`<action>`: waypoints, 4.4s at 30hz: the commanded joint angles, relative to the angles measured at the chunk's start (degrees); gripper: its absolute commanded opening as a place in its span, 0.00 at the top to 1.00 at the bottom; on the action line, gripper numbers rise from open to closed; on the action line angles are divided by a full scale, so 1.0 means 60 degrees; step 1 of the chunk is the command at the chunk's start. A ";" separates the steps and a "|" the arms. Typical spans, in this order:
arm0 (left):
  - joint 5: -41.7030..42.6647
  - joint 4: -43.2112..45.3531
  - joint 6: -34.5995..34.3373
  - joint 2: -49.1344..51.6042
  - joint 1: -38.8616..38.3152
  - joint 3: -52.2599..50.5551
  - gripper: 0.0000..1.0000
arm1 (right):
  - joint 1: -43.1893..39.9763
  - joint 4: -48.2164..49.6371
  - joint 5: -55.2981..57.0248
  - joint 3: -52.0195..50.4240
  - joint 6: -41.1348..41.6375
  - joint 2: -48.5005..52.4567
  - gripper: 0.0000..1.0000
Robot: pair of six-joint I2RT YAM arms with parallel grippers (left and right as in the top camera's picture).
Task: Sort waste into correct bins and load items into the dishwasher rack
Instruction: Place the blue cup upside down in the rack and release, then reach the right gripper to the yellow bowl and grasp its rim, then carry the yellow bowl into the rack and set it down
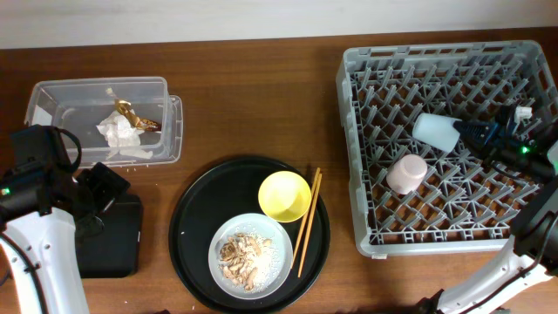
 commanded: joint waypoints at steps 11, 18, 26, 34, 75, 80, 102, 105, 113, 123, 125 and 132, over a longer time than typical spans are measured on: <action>-0.0036 -0.0004 -0.0091 -0.0004 0.0058 0.0142 0.01 | -0.0208 -0.0641 0.7249 0.0004 0.3880 -0.1956 0.87; -0.0036 -0.0004 -0.0091 -0.0004 0.0058 0.0142 0.01 | -0.0186 -0.1122 0.7978 0.0004 0.4047 -0.3566 0.72; -0.0036 -0.0004 -0.0091 -0.0004 0.0058 0.0142 0.01 | 0.2579 -0.2295 0.7752 0.0004 0.3136 -0.7202 0.67; -0.0036 -0.0004 -0.0091 -0.0004 0.0058 0.0142 0.01 | 1.1282 -0.0382 1.1715 0.0000 0.5956 -0.6976 0.49; -0.0036 -0.0004 -0.0091 -0.0004 0.0058 0.0142 0.01 | 1.5365 0.1574 1.4491 0.1942 0.8153 -0.0769 0.96; -0.0036 -0.0004 -0.0091 -0.0004 0.0058 0.0142 0.01 | 1.4444 -0.1224 1.4502 0.4484 0.8109 -0.2073 0.96; -0.0036 -0.0004 -0.0091 -0.0004 0.0058 0.0142 0.01 | 0.1191 -0.3650 0.4142 0.0423 -0.0514 -0.4867 0.96; -0.0036 -0.0004 -0.0091 -0.0004 0.0058 0.0142 0.01 | 0.0696 -0.3421 0.3209 -0.0401 -0.1450 -0.4437 0.96; -0.0036 -0.0004 -0.0091 -0.0004 0.0058 0.0142 0.01 | 0.0448 -0.3636 0.2645 -0.0820 -0.2506 -0.1967 0.96; -0.0036 -0.0004 -0.0091 -0.0004 0.0058 0.0142 0.01 | -0.1825 -0.4255 0.3574 -0.0816 -0.2503 -0.1858 0.57; -0.0036 -0.0004 -0.0091 -0.0004 0.0058 0.0142 0.01 | -0.1832 -0.4441 0.3563 -0.0801 -0.2503 -0.1858 0.51; -0.0036 -0.0004 -0.0091 -0.0004 0.0058 0.0142 0.01 | -0.2484 -0.4900 0.4331 -0.0233 -0.2087 -0.3209 0.47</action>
